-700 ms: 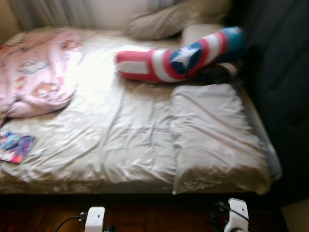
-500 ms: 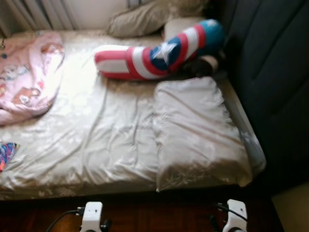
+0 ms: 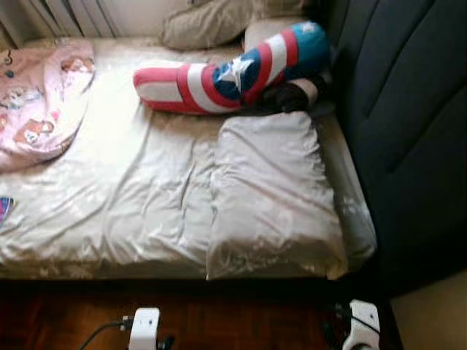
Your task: Clean up the room
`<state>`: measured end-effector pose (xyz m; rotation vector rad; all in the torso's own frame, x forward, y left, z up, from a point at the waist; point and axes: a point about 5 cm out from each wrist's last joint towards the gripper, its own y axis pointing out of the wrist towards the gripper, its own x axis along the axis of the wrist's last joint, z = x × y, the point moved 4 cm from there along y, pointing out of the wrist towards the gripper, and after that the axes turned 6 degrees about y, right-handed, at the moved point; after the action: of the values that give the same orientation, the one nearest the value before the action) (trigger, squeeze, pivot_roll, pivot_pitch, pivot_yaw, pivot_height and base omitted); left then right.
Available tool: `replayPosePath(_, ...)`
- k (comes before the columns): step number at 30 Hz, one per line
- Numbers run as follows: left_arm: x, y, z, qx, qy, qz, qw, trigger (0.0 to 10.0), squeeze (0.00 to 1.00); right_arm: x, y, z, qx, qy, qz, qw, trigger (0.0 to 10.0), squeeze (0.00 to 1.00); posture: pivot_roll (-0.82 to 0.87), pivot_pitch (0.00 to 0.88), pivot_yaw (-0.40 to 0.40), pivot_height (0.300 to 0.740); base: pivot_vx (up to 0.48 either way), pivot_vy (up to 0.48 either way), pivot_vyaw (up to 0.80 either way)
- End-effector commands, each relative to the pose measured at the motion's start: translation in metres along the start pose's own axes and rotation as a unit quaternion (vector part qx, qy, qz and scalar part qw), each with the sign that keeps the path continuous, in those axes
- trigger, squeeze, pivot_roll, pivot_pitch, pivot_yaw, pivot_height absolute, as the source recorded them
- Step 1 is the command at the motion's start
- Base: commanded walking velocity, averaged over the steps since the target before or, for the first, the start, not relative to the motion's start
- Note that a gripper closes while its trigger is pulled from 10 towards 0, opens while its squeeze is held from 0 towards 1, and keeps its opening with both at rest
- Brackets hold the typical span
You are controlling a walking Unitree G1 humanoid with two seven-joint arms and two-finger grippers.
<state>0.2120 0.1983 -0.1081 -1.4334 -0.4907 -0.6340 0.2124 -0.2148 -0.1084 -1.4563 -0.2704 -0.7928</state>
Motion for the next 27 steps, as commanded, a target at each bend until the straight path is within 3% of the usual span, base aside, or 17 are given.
replayPosePath(1,-0.013,-0.003,0.001,0.002,0.001,0.018,1.0,10.0,0.0,-0.008,-0.001,0.0,-0.001,0.004,0.01,1.0,10.0,0.0,0.01,0.183,-0.012,0.74,0.0,-0.307,0.0)
replayPosePath(9,-0.014,-0.004,0.002,0.004,-0.002,0.017,1.0,10.0,0.0,-0.008,-0.001,0.0,-0.002,0.003,0.011,1.0,10.0,0.0,0.01,0.186,-0.013,0.74,0.0,-0.368,0.0)
replayPosePath(16,-0.004,-0.002,0.007,0.011,-0.009,-0.002,1.0,10.0,0.0,-0.007,-0.001,0.0,-0.002,0.002,0.01,1.0,10.0,0.0,0.01,0.192,-0.014,0.74,0.0,0.0,0.0)
replayPosePath(22,0.022,0.002,0.009,0.007,-0.02,-0.046,0.999,10.0,0.0,-0.008,-0.001,-0.001,-0.001,0.0,0.011,1.0,10.0,0.0,0.02,0.197,-0.015,0.74,0.0,0.0,0.0)
replayPosePath(27,0.022,0.003,0.009,0.008,-0.022,-0.041,0.999,10.0,0.0,-0.008,-0.001,0.0,0.0,0.0,0.011,1.0,10.0,0.0,0.01,0.199,-0.014,0.74,0.0,0.122,0.0)
